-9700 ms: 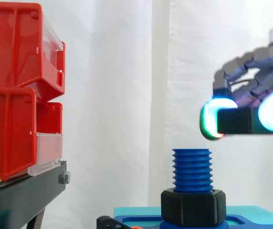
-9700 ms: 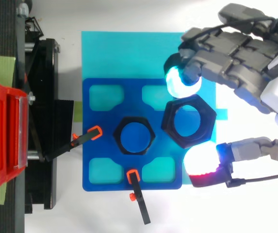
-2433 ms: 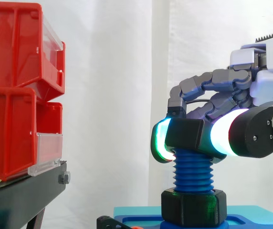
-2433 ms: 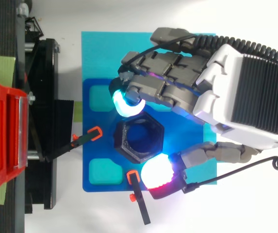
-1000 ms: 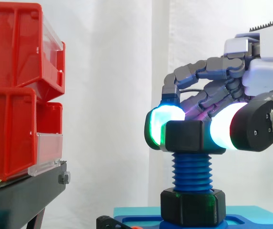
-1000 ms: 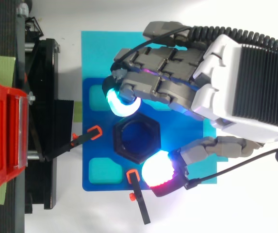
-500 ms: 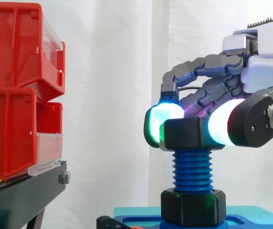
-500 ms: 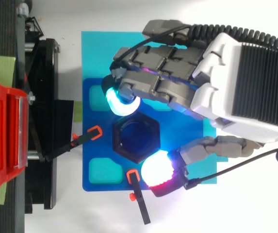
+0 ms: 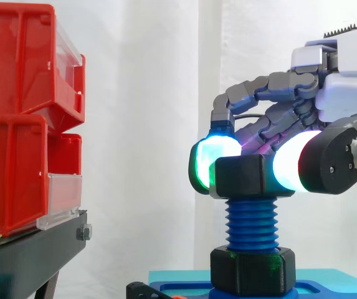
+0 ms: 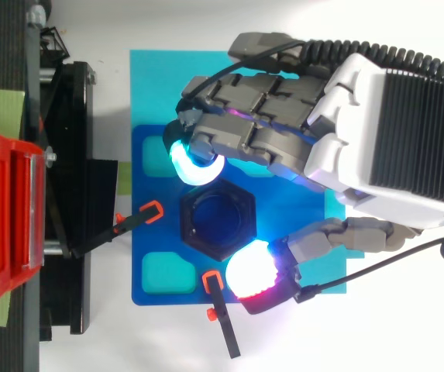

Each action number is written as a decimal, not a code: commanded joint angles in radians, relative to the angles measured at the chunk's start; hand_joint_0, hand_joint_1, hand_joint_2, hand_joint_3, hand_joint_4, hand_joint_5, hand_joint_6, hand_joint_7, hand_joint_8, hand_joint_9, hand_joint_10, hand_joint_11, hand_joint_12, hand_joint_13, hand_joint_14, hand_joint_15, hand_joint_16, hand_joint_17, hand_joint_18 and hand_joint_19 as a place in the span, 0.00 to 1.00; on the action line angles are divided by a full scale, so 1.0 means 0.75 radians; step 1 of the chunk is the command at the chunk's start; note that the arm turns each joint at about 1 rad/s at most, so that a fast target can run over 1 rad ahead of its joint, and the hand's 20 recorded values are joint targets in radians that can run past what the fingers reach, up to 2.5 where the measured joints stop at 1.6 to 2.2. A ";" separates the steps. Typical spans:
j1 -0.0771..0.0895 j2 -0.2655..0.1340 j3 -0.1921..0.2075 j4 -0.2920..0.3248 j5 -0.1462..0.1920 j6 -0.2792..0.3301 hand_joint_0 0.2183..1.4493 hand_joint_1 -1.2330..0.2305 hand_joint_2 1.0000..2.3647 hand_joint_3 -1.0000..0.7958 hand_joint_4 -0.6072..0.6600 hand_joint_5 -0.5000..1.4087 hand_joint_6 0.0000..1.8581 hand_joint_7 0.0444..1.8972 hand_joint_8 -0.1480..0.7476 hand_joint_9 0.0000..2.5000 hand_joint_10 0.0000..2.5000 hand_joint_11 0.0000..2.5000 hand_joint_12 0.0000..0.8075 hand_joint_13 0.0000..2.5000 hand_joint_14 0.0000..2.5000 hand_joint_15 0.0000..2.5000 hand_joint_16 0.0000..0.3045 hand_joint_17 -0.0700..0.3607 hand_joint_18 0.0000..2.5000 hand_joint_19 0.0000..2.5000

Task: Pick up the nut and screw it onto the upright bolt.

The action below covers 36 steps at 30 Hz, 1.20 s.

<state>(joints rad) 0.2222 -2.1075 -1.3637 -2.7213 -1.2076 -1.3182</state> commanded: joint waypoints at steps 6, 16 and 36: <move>0.000 0.000 0.000 -0.008 0.001 0.001 0.26 0.39 0.00 0.28 0.65 0.20 0.27 0.64 0.50 0.27 0.00 0.06 0.44 0.26 0.00 0.04 0.15 0.40 0.23 0.10; 0.000 0.000 -0.002 -0.016 0.001 0.003 0.26 0.39 0.00 0.28 0.65 0.20 0.27 0.64 0.50 0.27 0.00 0.06 0.44 0.26 0.00 0.04 0.15 0.40 0.24 0.10; -0.002 -0.002 -0.068 0.068 -0.002 0.003 0.26 0.39 0.00 0.28 0.65 0.20 0.27 0.64 0.50 0.27 0.00 0.06 0.44 0.26 0.00 0.04 0.15 0.40 0.23 0.11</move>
<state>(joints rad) 0.2202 -2.1084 -1.4065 -2.6956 -1.2089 -1.3162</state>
